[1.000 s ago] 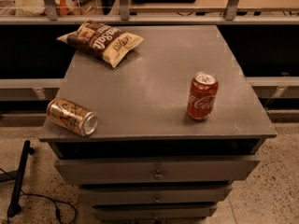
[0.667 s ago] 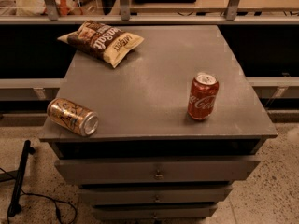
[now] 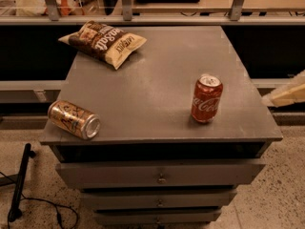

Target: Move brown chip bag near coke can

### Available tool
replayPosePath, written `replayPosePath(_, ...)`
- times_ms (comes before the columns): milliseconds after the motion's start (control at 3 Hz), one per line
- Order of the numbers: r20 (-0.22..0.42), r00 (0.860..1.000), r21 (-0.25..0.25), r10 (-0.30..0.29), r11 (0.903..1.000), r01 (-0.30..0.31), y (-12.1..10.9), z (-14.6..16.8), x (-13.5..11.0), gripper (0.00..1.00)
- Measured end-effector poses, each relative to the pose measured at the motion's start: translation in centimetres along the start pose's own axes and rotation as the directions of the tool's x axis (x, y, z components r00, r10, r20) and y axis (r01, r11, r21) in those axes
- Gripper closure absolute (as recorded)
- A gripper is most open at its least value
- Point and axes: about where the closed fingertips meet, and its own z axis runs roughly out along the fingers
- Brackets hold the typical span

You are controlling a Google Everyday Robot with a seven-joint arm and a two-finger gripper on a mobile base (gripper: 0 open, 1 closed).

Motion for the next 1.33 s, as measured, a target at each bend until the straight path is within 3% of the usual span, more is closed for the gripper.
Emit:
replayPosePath(333,0.075,0.996,0.076,-0.055,0.9959,0.049,-2.7,1.9,-0.9,0.0)
replayPosePath(667,0.117,0.985,0.112,-0.126,0.9873,0.113,-4.1,4.1,-1.9,0.0)
replayPosePath(1333,0.213,0.944,0.151,-0.253,0.963,0.224,-4.8,10.5,-4.3,0.0)
